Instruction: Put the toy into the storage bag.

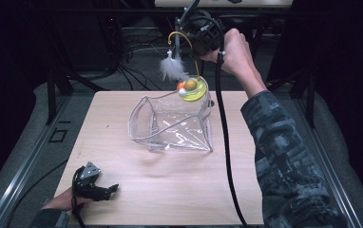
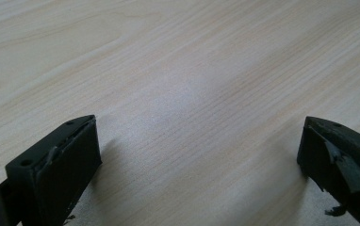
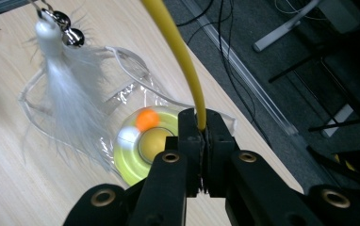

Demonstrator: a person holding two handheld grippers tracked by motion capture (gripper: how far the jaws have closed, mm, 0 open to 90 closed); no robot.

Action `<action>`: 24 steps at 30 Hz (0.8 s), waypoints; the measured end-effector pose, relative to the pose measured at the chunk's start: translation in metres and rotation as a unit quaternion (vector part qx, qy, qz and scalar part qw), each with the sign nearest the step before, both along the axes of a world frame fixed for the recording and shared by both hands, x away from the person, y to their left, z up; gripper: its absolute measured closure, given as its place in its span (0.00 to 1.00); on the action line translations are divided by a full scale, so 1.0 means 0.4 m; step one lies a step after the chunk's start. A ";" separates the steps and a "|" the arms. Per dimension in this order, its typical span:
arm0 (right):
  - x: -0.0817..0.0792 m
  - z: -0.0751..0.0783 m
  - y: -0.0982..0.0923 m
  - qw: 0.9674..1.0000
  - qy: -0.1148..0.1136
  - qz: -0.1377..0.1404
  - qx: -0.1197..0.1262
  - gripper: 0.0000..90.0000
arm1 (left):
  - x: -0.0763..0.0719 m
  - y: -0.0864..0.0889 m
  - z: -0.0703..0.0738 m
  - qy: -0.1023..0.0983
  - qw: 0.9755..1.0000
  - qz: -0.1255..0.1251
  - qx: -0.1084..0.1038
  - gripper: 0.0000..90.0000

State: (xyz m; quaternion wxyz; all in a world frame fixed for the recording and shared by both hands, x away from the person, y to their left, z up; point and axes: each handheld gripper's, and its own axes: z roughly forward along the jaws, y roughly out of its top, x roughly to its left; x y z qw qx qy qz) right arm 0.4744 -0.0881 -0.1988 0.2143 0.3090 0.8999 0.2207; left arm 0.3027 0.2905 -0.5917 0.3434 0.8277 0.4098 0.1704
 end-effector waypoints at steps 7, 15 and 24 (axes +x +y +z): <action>0.006 -0.022 0.038 1.000 0.006 0.012 0.006 0.98 | 0.000 0.000 0.000 0.000 1.000 0.000 -0.001 0.00; 0.018 -0.065 0.054 1.000 0.013 0.017 0.003 0.98 | 0.000 -0.001 0.000 0.000 1.000 0.000 -0.001 0.00; 0.026 -0.126 0.044 0.999 0.031 0.017 0.005 0.98 | 0.000 -0.001 -0.001 -0.001 1.000 0.001 -0.001 0.00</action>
